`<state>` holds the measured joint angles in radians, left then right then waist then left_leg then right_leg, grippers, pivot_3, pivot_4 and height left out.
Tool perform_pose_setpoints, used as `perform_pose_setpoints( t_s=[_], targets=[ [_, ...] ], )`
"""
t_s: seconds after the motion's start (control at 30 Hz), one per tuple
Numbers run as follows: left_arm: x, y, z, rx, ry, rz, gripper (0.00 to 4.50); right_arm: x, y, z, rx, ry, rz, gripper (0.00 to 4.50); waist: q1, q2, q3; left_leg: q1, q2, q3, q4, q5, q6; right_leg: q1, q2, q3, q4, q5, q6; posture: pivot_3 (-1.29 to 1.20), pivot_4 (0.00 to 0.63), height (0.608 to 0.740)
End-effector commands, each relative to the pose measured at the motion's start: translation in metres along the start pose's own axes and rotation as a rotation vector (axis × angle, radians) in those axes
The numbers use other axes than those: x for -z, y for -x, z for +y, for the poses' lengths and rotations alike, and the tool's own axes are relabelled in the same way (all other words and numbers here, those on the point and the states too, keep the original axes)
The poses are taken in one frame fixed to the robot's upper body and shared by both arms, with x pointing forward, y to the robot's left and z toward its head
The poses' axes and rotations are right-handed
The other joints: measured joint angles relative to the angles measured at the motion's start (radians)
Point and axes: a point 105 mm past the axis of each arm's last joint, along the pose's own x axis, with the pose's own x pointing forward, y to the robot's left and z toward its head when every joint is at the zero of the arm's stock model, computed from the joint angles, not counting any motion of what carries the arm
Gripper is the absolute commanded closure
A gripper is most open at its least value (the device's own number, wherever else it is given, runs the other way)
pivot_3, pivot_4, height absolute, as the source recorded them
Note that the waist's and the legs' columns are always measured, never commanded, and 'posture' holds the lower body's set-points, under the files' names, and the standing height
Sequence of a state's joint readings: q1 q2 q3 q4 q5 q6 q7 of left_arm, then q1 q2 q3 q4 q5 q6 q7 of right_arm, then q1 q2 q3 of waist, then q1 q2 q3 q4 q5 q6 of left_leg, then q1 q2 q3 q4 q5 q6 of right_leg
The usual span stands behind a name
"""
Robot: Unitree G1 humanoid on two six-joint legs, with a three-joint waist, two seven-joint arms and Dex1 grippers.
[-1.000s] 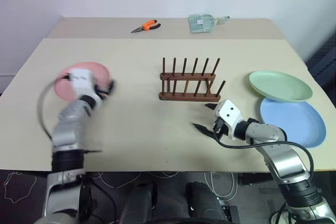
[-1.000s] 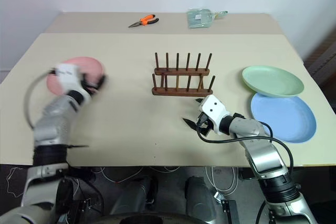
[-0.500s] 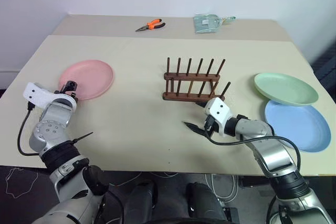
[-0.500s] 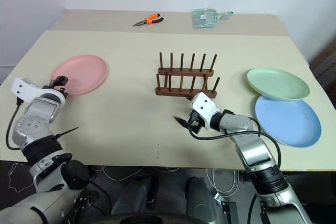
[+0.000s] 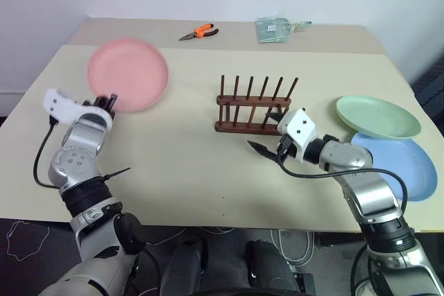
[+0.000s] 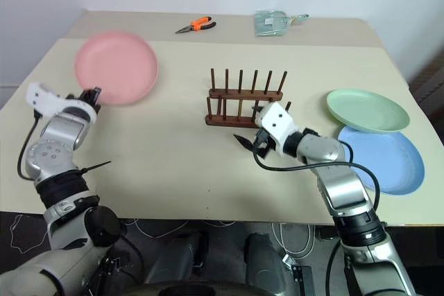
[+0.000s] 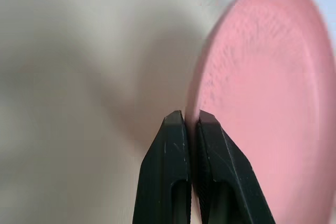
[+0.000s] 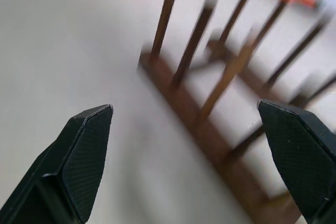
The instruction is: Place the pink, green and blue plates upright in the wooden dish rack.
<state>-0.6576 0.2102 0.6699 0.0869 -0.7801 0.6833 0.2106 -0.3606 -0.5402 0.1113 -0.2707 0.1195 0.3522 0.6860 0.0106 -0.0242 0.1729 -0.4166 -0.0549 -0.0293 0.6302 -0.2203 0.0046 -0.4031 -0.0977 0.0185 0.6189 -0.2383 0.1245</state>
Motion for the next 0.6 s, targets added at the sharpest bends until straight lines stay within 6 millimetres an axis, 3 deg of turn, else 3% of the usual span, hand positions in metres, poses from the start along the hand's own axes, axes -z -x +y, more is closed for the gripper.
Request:
perform_pose_setpoints(
  t_s=[0.03, 0.13, 0.23, 0.3, 0.37, 0.47, 0.6],
  targets=[
    [0.003, 0.012, -0.095, 0.327, -0.149, -0.033, 4.43, -0.052, -0.007, -0.016, 0.051, 0.244, -0.123, 0.00, 0.000, 0.000, 0.000, -0.001, 0.000, 0.000, 0.000, 0.000, -0.001, -0.001, 0.000, 0.000, 0.000, 0.000, 0.000, 0.00, 0.150, 0.738],
    [0.020, 0.023, -0.139, 0.473, -0.252, -0.008, 4.43, -0.071, -0.018, -0.021, 0.063, 0.428, -0.144, 0.00, 0.000, 0.000, 0.000, -0.002, 0.000, 0.000, 0.000, 0.001, 0.001, -0.002, 0.000, 0.000, 0.000, 0.000, 0.000, 0.00, 0.150, 0.738],
    [0.042, 0.034, -0.175, 0.578, -0.245, 0.065, 4.43, -0.082, -0.030, -0.029, 0.093, 0.662, -0.133, 0.00, -0.001, 0.000, 0.000, -0.003, 0.000, 0.000, -0.001, 0.003, -0.002, -0.003, 0.000, 0.000, -0.001, 0.000, 0.000, 0.00, 0.150, 0.738],
    [0.056, 0.040, -0.192, 0.631, -0.261, 0.112, 4.43, -0.079, -0.038, -0.037, 0.128, 0.803, -0.091, 0.00, -0.002, 0.000, 0.000, -0.003, -0.001, 0.000, 0.000, 0.003, -0.003, -0.003, 0.000, 0.000, 0.000, 0.000, 0.000, 0.00, 0.150, 0.738],
    [0.061, 0.043, -0.196, 0.646, -0.275, 0.134, 4.43, -0.074, -0.041, -0.044, 0.152, 0.847, -0.061, 0.00, -0.003, 0.000, 0.000, -0.003, -0.001, 0.000, 0.000, 0.003, -0.003, -0.004, 0.001, 0.000, 0.000, 0.000, 0.000, 0.00, 0.150, 0.738],
    [0.066, 0.044, -0.194, 0.639, -0.245, 0.171, 4.50, -0.066, -0.042, -0.050, 0.181, 0.875, -0.032, 0.82, -0.008, 0.000, 0.001, -0.003, 0.000, 0.000, -0.001, 0.004, -0.004, -0.004, 0.001, 0.000, 0.000, 0.000, 0.000, 0.00, 0.150, 0.738],
    [0.072, 0.043, -0.186, 0.618, -0.218, 0.218, 4.50, -0.061, -0.041, -0.051, 0.198, 0.919, -0.012, 2.86, -0.012, 0.000, 0.001, -0.004, 0.000, 0.000, 0.000, 0.005, -0.005, -0.005, 0.001, 0.000, 0.001, 0.000, 0.000, 0.00, 0.150, 0.738]
  ],
)
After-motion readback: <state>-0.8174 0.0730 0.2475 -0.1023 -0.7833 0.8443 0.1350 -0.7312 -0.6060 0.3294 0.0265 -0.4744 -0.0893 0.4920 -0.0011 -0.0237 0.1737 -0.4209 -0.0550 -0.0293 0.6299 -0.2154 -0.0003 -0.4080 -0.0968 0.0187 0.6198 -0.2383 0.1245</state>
